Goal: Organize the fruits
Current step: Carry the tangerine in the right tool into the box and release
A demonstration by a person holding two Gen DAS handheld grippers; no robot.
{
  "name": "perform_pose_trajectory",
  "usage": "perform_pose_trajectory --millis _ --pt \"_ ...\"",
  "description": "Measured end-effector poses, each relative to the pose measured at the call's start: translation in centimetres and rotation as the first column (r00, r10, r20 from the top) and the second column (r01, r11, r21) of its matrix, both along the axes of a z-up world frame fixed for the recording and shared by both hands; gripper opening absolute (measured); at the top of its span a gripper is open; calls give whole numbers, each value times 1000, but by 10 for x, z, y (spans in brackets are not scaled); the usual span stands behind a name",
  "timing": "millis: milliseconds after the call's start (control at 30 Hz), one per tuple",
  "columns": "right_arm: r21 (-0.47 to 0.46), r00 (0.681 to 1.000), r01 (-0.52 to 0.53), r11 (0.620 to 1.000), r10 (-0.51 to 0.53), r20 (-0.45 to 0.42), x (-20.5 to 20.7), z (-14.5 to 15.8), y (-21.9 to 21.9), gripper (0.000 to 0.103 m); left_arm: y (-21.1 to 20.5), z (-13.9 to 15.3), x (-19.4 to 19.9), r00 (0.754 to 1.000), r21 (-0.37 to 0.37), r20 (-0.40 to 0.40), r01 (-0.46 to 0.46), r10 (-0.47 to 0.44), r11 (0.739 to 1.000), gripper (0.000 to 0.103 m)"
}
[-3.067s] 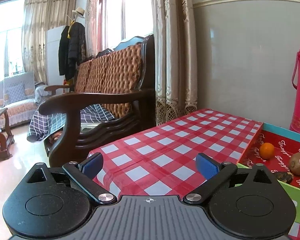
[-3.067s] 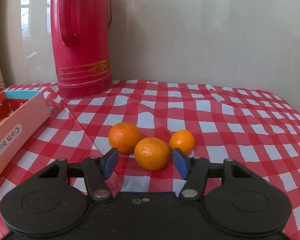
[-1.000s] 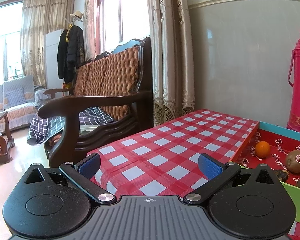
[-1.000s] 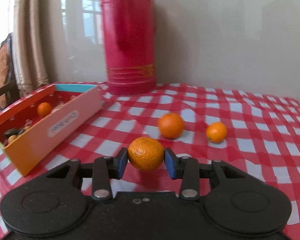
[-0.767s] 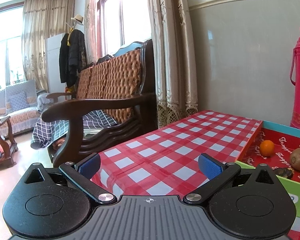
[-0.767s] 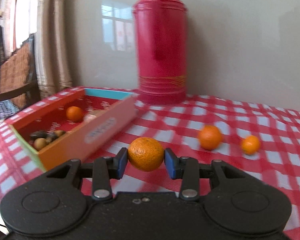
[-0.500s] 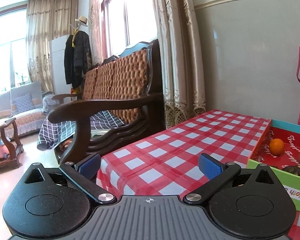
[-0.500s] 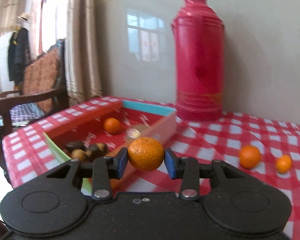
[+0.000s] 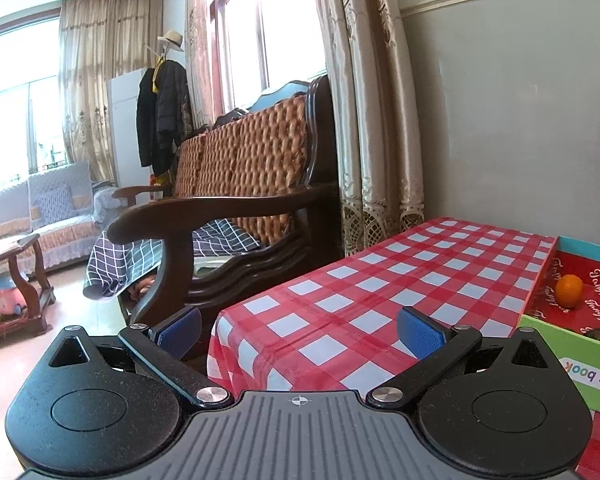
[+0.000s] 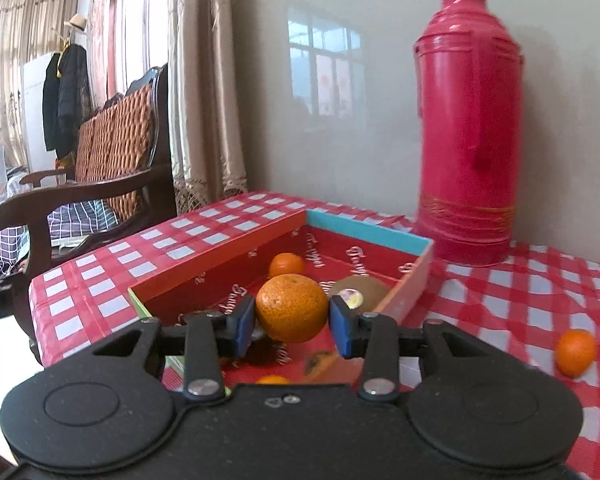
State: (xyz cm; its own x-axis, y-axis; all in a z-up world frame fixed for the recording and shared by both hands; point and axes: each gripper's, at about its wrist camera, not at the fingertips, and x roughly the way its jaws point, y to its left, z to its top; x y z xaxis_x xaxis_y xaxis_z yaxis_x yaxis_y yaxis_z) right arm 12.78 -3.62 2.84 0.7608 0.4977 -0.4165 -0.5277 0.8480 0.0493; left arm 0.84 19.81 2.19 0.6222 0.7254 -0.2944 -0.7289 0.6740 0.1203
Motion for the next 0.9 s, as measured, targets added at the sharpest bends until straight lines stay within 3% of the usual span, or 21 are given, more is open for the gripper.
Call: perform_pose_trajectory --millis 233,500,767,900 --pt "0 997 28 1000 -28 -69 21 -4 30 32 5 0 -4 1000 -7 9 -8 8 1000 103" --pt "-77 994 24 997 -33 -109 31 -13 67 33 7 0 -5 1000 -13 16 -6 6 1000 103" --pt "-99 994 8 995 -19 -109 27 -17 77 57 8 0 -4 1000 -23 24 -8 8 1000 103" --pt "-116 998 15 993 -22 -63 21 -11 74 64 7 0 -3 1000 -29 24 -6 7 1000 103"
